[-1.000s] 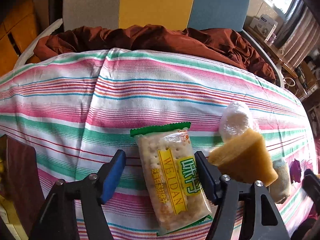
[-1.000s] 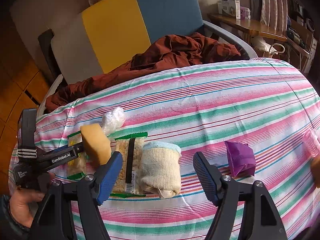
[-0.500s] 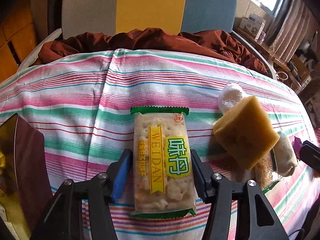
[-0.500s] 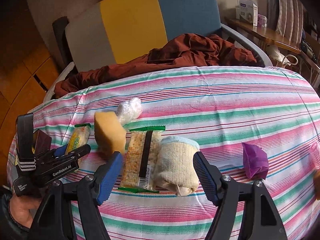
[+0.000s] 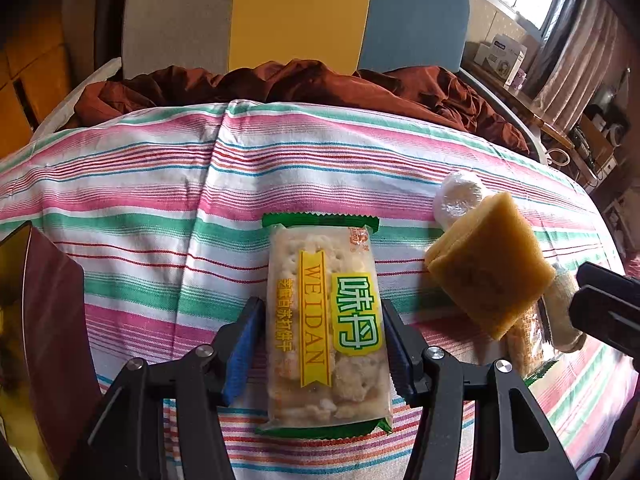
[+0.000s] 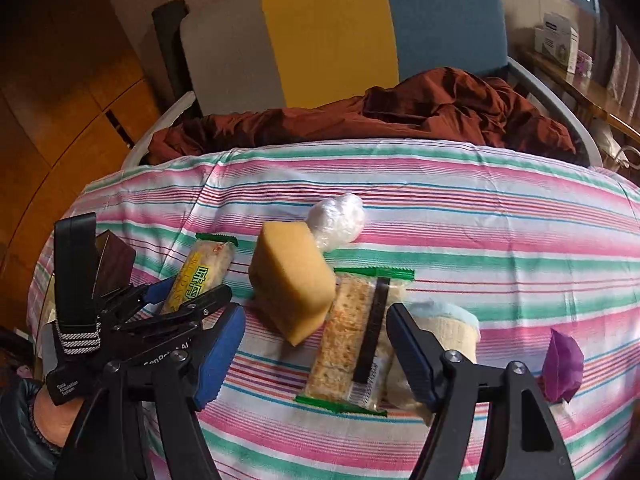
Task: Organize objects
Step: 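Grasp the WEIDAN cracker packet with the left tool while the right tool grasps the yellow sponge, then carry the WEIDAN cracker packet into the tray and open the left tool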
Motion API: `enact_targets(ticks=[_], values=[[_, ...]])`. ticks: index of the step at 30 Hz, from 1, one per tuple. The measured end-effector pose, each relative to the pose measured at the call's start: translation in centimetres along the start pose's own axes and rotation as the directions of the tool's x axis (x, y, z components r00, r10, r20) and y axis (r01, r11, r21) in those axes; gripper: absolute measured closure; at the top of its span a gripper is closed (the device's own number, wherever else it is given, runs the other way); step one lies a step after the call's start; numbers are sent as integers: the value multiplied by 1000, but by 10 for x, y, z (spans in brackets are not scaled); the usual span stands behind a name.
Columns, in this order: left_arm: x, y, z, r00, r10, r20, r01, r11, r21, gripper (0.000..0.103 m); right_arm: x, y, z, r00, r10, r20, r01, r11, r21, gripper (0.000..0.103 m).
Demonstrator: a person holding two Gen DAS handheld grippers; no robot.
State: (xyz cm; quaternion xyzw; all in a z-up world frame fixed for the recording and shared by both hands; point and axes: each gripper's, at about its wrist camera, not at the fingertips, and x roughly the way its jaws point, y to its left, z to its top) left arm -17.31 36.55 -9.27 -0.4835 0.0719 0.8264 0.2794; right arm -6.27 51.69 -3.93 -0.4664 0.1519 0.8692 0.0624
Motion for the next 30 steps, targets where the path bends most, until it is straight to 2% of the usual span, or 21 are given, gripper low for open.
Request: enact_targets(ticks=[5,6,8,14,17,23,26,27,30], values=[[0,2,-1,1000,-11,3,11,1000,-7,45,38,17,14,998,-31,-63,27,998,-65,28],[-1,3,-1,1000,-14,4,14,1000,-9,45,45,19,15,997,-37,-72,31,997,-74,35],[-1,5,-2,1000,-21,4,21,1000,-16,46,51,23,15,996,-39,-81,32,996,-86,58],[0,4,-2,1000,-17,13,17,1000,-9,46,32,22,5,998,-37,-58,33,997,-75,61],[0,3,-2,1000,-14,18,14,1000,-4,45,14,24,-7,997,-27,-78,22,998,-65,61],[1,-1,-2,1000,6,27,-6,1000,18,45,-20,27,-61,991,-63,-119,53,994,-92,61],[-1,-3,-3,1000,17,19,-18,1000,19,48,-15,15,-81,985,-100,-137,92,994,-63,61],[-3,-5,-3,1000,25,17,-25,999,28,54,-11,11,-82,985,-109,-136,102,993,-55,62],[-15,-13,-7,1000,18,8,-18,998,59,55,-7,13,-76,987,-117,-110,109,991,-75,63]])
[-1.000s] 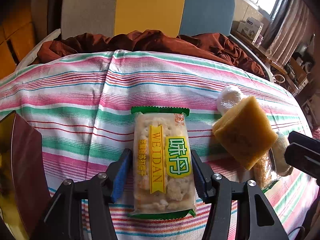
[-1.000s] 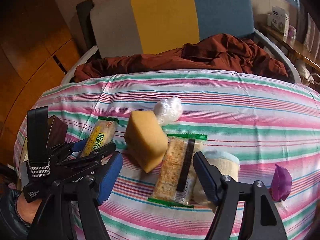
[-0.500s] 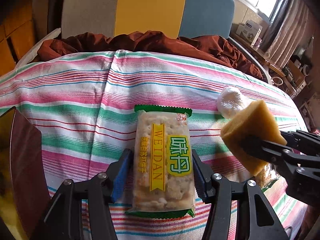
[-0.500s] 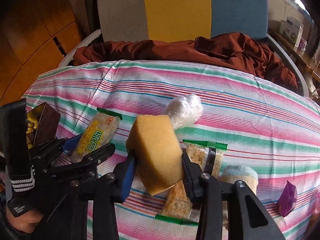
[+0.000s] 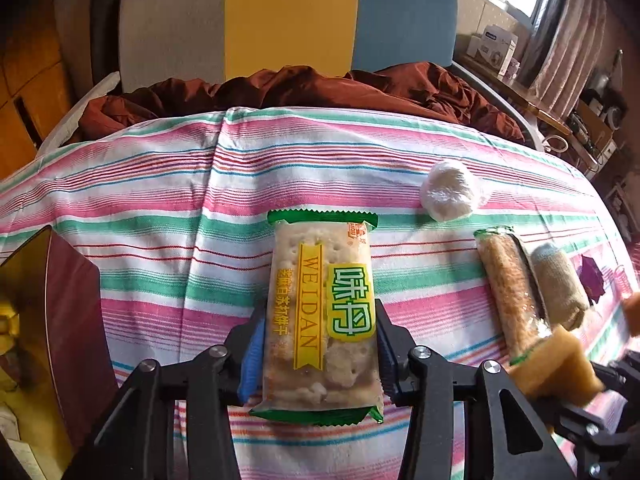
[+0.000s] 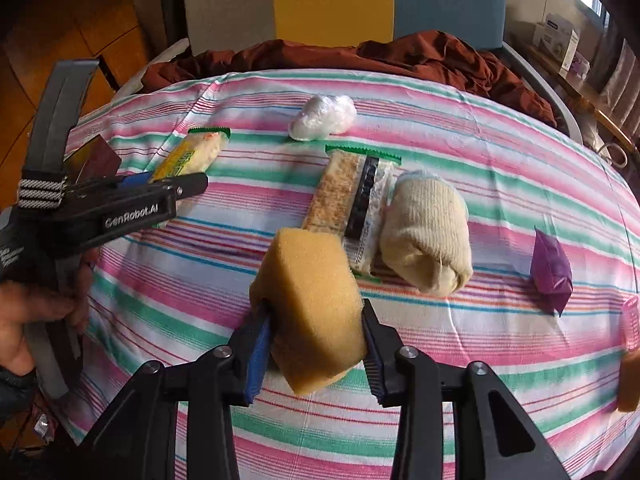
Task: Organize objects
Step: 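Carry the WEIDAN cracker packet into the tray and open the left tool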
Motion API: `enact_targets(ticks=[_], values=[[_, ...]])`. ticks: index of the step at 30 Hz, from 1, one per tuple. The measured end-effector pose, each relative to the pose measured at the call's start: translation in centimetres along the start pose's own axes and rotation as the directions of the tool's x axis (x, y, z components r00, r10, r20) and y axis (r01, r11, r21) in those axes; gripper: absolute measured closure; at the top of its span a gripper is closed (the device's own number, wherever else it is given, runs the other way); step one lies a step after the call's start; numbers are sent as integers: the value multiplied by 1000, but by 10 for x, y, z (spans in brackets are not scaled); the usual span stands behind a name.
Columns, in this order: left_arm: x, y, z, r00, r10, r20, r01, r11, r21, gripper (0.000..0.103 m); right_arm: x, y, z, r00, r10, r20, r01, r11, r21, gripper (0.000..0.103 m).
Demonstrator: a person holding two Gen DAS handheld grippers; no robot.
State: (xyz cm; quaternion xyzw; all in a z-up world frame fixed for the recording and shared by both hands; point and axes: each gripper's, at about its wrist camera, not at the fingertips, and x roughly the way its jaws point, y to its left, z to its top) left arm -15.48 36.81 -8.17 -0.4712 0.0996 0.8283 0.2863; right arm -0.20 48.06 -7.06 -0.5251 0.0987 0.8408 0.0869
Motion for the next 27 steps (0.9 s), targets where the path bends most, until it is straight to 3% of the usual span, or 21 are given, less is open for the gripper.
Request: enact_targets(ticks=[8,19,27], values=[[-43,-8,-26,997,-62,35,62,998,-2,55,5,-1,3,1000,-1,-5,1,1000,-12,64],[-91,2,-66,995,-57,79,57,998,-5,55,4,4,1,1000,-31,4,31,998,-54,64],[-144,35,-77,983,-44,176,54,997,-47,55,2,7,0,999,-41,11,42,997,-65,64]])
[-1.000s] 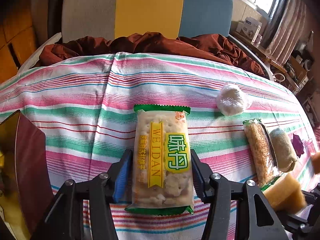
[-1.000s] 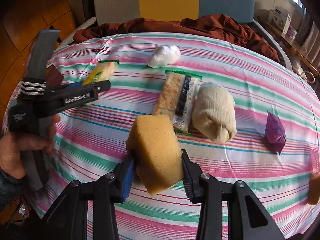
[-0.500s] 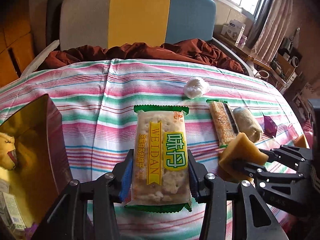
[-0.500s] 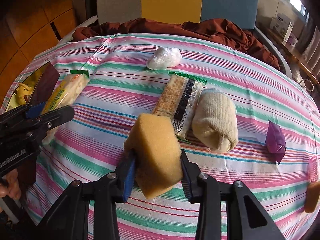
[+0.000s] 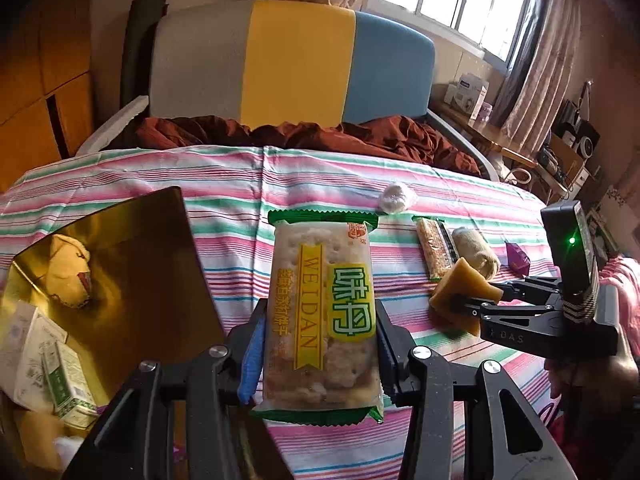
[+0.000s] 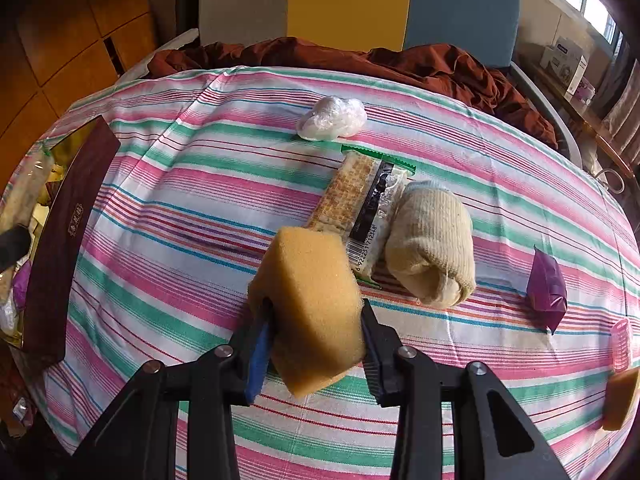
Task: Organize objects
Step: 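Carry the WEIDAN cracker packet into the tray and open the left tool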
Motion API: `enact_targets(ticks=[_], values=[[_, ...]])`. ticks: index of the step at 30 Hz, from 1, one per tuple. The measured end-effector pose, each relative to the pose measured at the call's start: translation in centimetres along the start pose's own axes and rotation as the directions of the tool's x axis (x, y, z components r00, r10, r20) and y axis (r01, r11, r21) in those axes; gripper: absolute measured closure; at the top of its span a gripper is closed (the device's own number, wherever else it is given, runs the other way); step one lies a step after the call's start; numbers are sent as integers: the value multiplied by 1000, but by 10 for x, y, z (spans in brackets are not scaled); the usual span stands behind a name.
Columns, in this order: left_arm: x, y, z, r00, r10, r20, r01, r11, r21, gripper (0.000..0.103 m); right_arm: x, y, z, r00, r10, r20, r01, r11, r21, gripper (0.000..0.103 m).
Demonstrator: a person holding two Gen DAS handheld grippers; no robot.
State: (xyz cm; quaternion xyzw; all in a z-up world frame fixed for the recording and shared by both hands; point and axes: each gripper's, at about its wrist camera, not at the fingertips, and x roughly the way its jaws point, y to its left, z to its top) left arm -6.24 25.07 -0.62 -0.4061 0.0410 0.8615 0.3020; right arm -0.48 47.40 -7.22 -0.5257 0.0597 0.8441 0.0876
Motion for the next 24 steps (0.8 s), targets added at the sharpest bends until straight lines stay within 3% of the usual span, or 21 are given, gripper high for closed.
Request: enact_targets(ticks=[5,12,20,24], values=[[-24,49,-5,997,73,34,-71,995,-74,55,-1,2,0,1000,-14,4,14,1000,-11,64],[-21,119,-22,983,182,-13,-181,964,-194,55,-1,5,-2,1000,-25,4,26,1000,-18,64],[0,153,-28,964,257,-63,-264,936,-234,55,0,6,-3,1000,-31,4,31,999,-22,63],[2,157,-32,960,271,-66,-279,930,-238,48,0,6,-3,1000,-29,3,29,999,-24,63]])
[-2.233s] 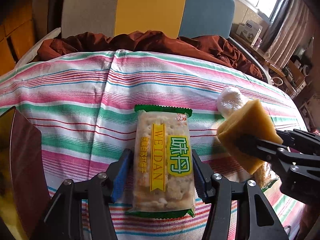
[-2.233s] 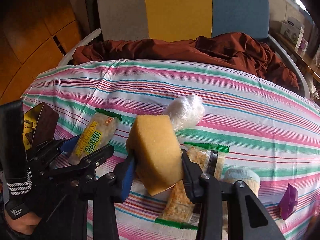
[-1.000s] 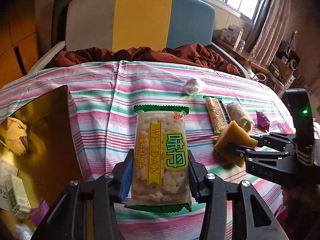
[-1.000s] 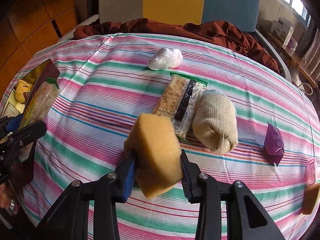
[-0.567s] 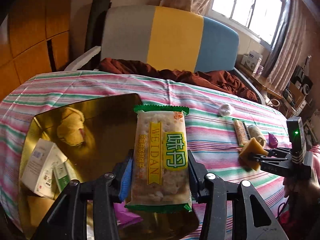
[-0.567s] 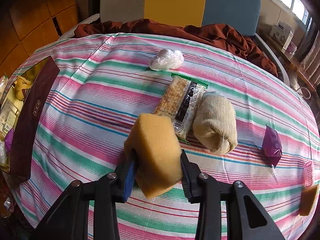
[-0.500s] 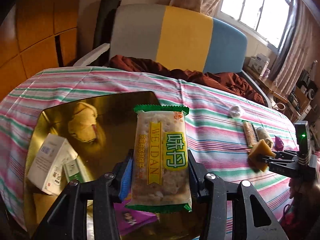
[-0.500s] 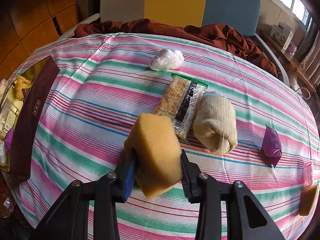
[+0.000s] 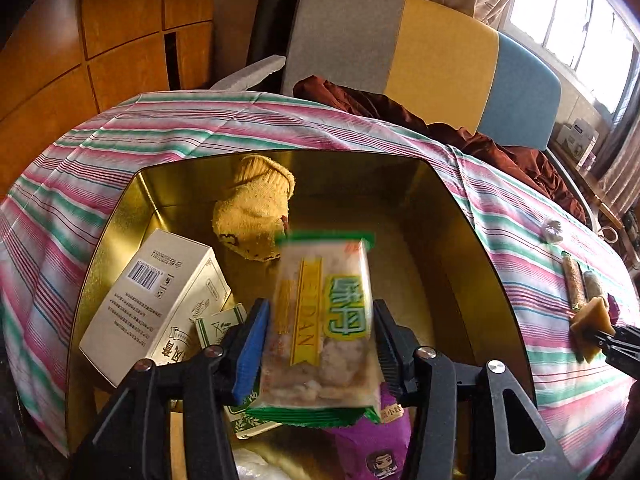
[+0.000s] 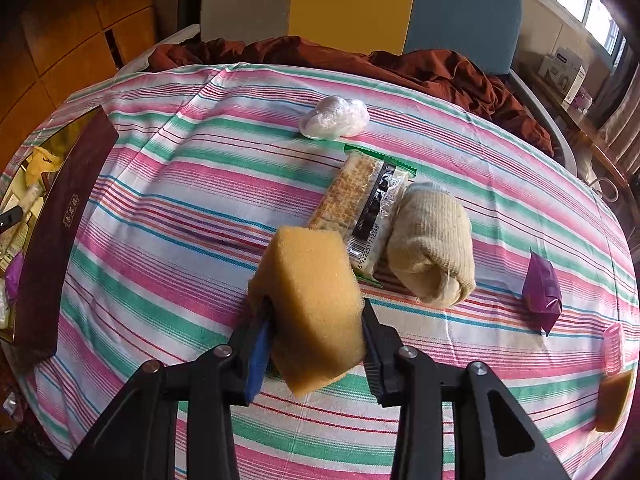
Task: Organize objects
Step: 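Carry the WEIDAN cracker packet into the tray and open the left tool, then carry the yellow sponge into the tray and open the right tool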
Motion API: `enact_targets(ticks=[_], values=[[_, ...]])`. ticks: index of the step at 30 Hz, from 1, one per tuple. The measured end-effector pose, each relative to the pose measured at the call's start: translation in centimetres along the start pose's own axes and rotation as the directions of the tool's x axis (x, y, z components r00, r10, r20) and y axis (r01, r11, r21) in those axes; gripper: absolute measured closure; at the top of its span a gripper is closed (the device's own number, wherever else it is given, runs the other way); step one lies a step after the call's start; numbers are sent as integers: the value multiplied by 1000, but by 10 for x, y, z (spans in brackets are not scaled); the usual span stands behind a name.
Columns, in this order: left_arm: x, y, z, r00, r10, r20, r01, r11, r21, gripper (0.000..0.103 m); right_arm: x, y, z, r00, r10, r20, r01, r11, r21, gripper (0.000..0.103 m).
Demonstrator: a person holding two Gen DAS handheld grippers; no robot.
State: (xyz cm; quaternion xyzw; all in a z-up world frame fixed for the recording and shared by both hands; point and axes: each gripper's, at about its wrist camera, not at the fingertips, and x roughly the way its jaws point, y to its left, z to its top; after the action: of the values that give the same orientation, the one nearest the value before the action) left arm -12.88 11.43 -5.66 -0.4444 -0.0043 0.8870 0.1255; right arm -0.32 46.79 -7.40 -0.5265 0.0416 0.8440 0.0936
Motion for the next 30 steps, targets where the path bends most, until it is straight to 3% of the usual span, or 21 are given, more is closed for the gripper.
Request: enact_targets(ticks=[15,30], values=[[-37,-4,0,991,23,133,-23,1000,-4,0,10,16,-3,999,-12,-32,9,997,-80,67],[-58,-6,-10,988,63,139,-65,998,9,0,13,18,-3,999,-24,-38,20,995,-99,68]])
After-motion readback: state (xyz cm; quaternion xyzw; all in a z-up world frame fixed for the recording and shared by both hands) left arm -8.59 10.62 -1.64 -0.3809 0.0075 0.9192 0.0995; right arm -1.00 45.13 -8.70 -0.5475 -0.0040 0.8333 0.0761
